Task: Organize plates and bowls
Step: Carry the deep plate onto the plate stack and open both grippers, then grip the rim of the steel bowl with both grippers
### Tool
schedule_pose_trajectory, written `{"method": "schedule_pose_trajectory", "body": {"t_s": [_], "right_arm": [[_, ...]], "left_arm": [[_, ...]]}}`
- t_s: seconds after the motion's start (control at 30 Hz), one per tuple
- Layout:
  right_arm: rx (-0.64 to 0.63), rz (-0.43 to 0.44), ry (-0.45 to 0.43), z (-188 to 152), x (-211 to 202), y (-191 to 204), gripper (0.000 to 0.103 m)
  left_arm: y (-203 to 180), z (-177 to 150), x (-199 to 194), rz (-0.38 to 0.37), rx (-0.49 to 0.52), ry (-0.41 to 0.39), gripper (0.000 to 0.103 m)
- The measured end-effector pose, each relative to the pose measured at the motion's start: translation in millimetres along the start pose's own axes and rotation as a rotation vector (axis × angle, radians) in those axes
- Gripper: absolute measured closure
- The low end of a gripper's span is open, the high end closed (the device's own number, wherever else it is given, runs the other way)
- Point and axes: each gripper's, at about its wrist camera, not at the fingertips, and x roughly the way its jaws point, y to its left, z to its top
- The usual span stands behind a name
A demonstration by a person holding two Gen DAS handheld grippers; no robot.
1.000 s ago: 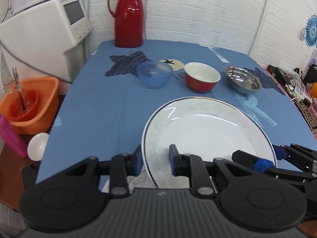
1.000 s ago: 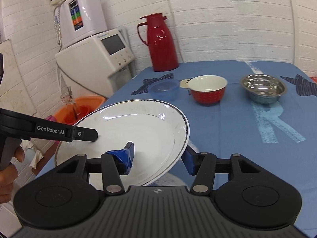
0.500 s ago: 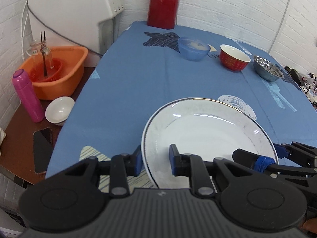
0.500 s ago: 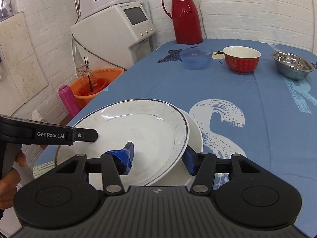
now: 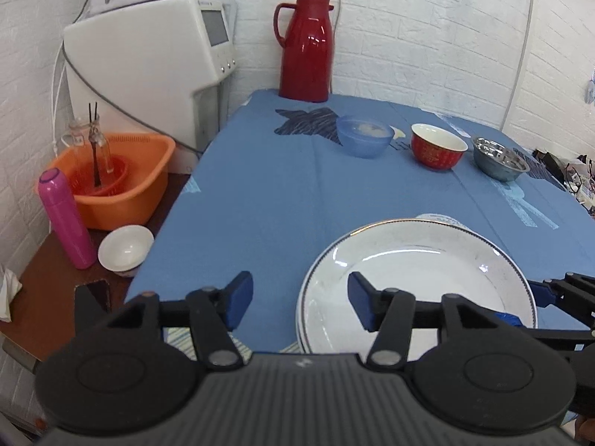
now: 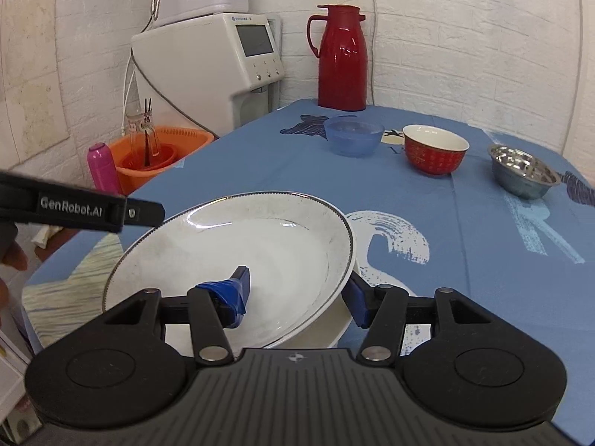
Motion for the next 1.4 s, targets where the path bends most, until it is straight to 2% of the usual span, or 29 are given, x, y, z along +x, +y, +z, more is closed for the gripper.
{"method": "schedule_pose_trajectory", "body": {"t_s": [0.07, 0.13, 0.23, 0.37, 0.47, 0.57, 0.8, 0.9, 0.97, 1.07, 1.23, 1.4], "right_arm": [[-0.066, -0.018, 0.015, 0.8, 0.9, 6.3, 0.061], [-0.06, 0.004, 0.027, 2.1, -1.5, 0.5, 0.062], [0.014, 0.033, 0.015, 2.6, -8.5, -11.9, 0.063], [-0.057, 0.021, 0.043, 1.7, -10.4, 1.4, 0.059], [0.007, 0.064, 0.045, 4.2, -13.2, -11.4, 0.06], [0.054, 0.061, 0.055, 2.4, -18.8, -19.2, 0.059], [0.107, 0.125, -0.021, 8.0, -42.8, -35.3, 0.061], [0.214, 0.172, -0.003, 10.1, -42.8, -66.9, 0.06], [0.29, 0.155, 0.01, 8.4, -41.5, -95.5, 0.06], [0.387, 0.087, 0.015, 6.2, -40.2, -142.5, 0.06], [0.437, -0.062, 0.009, 11.0, -30.5, -220.8, 0.06], [0.479, -0.135, 0.018, 35.6, 1.4, -294.0, 0.06]], "left_arm": [[0.4, 3.5, 0.4, 0.0, -0.007, 0.002, 0.046], [0.3, 5.3, 1.3, -0.004, -0.013, 0.008, 0.046], [0.3, 5.0, 0.7, -0.014, -0.02, 0.015, 0.046], [-3.7, 8.6, 2.4, -0.021, -0.024, 0.018, 0.046], [-8.8, 12.3, 1.2, -0.026, -0.022, 0.015, 0.046], [-12.8, 14.7, -2.2, -0.034, -0.016, 0.007, 0.045], [-29.3, 23.4, -1.1, -0.069, -0.005, 0.015, 0.045], [-41.5, 30.1, 2.5, -0.117, -0.003, 0.044, 0.045], [-52.8, 36.4, 7.7, -0.171, 0.001, 0.073, 0.044], [-76.2, 51.6, 24.2, -0.243, 0.005, 0.128, 0.043], [-135.7, 87.0, 77.2, -0.354, -0.051, 0.256, 0.042], [-208.4, 128.4, 145.9, -0.381, -0.144, 0.331, 0.042]]}}
